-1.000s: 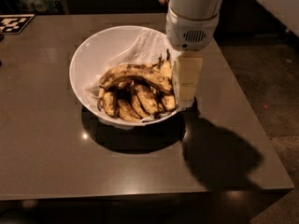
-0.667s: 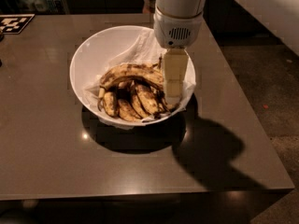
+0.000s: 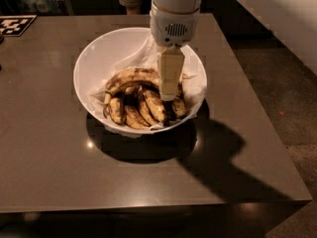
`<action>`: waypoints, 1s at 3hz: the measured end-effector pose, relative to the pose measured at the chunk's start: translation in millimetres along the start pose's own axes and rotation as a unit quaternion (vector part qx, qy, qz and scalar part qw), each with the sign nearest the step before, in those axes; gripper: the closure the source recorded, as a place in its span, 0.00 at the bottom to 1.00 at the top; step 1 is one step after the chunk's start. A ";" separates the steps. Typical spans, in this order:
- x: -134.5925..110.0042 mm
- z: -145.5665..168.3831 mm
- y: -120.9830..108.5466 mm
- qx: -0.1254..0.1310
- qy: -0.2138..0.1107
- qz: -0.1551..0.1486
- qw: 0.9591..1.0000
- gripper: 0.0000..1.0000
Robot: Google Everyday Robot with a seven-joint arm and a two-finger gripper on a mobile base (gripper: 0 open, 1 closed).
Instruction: Pick banana from white bowl
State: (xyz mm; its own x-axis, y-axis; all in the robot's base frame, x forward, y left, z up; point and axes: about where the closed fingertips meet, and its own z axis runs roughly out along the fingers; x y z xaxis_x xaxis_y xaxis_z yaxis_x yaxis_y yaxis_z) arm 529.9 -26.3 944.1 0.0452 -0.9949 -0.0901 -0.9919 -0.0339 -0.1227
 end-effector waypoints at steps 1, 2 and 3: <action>-8.6 3.3 -3.7 -0.008 -0.007 -0.009 1.000 0.31; -16.9 6.3 -5.5 -0.014 -0.011 -0.019 1.000 0.32; -29.4 13.9 -4.1 -0.027 -0.011 -0.036 0.999 0.34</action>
Offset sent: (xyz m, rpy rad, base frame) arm -0.0172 0.0053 -0.0090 -0.0579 0.1399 0.0703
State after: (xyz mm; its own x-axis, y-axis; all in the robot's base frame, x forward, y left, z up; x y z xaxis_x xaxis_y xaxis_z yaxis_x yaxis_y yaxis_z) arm 534.3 4.4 933.6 0.1192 -0.9873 -0.1051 -0.9908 -0.1116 -0.0761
